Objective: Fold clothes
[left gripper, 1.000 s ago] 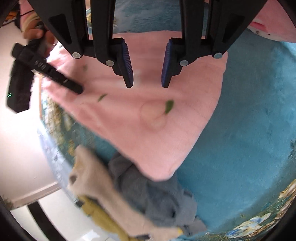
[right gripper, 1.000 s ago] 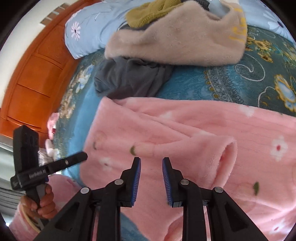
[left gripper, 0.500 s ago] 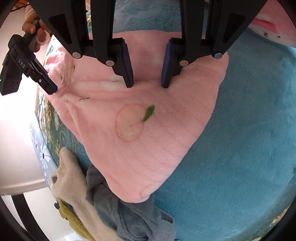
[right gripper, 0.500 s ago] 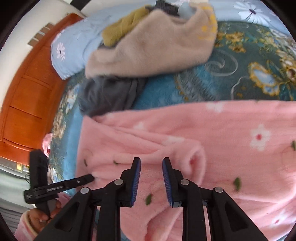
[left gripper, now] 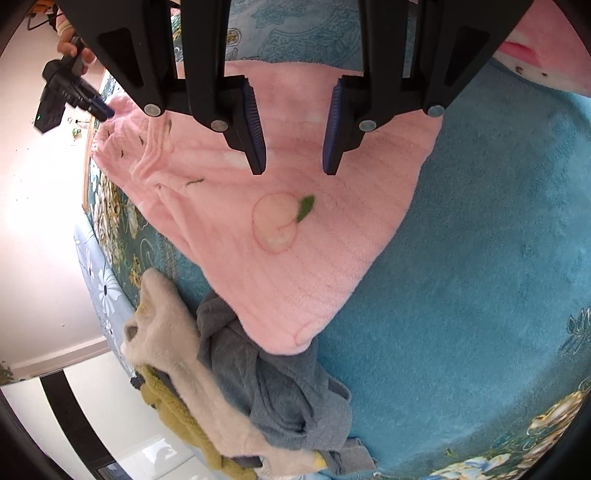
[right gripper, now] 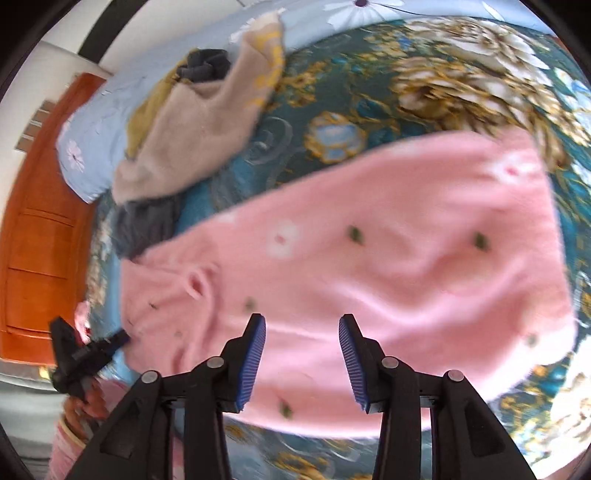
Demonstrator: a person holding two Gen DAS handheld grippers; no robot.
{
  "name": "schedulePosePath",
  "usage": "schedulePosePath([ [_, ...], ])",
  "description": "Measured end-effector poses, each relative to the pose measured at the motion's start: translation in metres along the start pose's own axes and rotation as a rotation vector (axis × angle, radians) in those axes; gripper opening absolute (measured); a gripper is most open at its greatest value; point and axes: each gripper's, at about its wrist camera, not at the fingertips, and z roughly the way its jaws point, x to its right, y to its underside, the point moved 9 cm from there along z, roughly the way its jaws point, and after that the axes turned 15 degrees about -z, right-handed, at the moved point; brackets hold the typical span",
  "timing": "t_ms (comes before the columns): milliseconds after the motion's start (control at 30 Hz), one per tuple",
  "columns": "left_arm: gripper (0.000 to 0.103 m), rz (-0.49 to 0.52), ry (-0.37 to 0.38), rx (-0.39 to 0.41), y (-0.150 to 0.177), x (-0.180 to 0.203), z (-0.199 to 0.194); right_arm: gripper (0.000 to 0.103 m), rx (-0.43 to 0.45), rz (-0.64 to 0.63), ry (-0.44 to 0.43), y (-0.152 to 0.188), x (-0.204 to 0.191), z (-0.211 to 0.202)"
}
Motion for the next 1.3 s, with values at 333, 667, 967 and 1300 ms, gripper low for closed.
schedulePosePath([
  [333, 0.033, -0.018, -0.015, 0.016, 0.003, -0.002, -0.029, 0.062, 0.139, 0.358, -0.009, 0.06, 0.109, -0.055],
  [667, 0.033, -0.061, -0.004, 0.021, 0.006, -0.002, -0.025, 0.069, 0.272, 0.604, -0.155, 0.051, 0.135, -0.008],
  [967, 0.033, -0.061, 0.024, -0.002, 0.018, 0.006, -0.021, 0.069, 0.362, 0.72, -0.107, 0.047, 0.144, 0.001],
  [1300, 0.033, -0.088, 0.095, -0.015, 0.021, 0.021, -0.015, 0.021, 0.336, 0.705, 0.08, 0.036, 0.128, -0.018],
])
